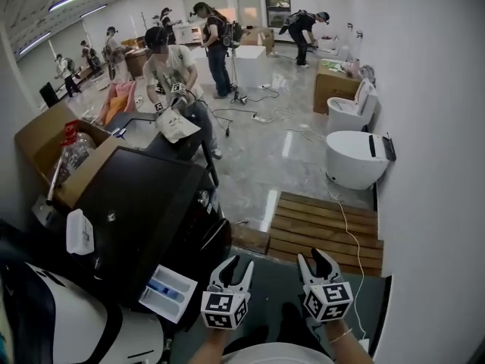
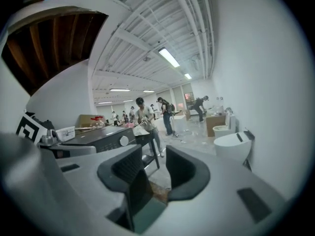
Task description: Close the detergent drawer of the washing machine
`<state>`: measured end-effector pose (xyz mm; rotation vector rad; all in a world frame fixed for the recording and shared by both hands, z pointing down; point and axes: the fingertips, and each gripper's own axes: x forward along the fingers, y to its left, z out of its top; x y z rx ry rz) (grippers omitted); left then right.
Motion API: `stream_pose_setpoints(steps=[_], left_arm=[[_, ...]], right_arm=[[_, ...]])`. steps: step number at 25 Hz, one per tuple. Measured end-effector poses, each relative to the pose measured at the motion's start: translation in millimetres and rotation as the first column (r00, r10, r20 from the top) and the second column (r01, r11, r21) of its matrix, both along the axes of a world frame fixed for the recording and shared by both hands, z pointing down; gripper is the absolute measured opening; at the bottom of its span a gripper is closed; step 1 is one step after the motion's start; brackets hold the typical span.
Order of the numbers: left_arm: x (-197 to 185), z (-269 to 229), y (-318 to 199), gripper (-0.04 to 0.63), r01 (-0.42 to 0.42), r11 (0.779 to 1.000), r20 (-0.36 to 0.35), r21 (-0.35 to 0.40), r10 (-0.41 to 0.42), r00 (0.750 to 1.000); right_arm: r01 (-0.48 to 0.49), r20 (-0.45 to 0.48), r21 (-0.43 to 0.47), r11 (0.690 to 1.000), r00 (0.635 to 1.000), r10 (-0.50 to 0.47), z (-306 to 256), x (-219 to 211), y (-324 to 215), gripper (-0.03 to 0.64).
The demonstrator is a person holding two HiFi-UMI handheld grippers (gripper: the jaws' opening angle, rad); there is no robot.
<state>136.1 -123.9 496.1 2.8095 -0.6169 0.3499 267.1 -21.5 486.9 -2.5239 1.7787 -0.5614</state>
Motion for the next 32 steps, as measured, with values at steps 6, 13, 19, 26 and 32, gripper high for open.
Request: stream_pose_setpoints(steps=[6,13,19,26,32], left_arm=[[-29.6,5.3,-22.1,0.133,0.270,0.963,0.021,-0.022,-0.270,0.963],[-75.5,10.2,-16.2,0.133,0.533,0.846,0.063,0.001,-0.532,0.844],[-125.3,15.7,6.6,0.133,0.721,0.693,0.069,-0.012,-0.719,0.692],[-186.5,27.7,56.1,0.133,0.874,0.484,0.098,-0.028,-0.869,0.484],[-226.5,36.9,91.5,0.133,0.933,0.358,0.124,-0.041,-0.925,0.360]], right_arm=[[0.276,0.034,-0.023,0.961,0.961,-0.275,7.4,-8.8,-57.4,0.137],[0.596,0.063,-0.020,0.803,0.802,-0.594,14.8,-56.7,-106.3,0.137],[0.794,0.079,-0.026,0.607,0.607,-0.790,21.2,-120.6,-117.4,0.137],[0.923,0.070,-0.048,0.382,0.384,-0.921,30.3,-188.2,-102.7,0.137],[0.954,0.077,-0.061,0.294,0.298,-0.952,37.6,-225.3,-91.3,0.137]])
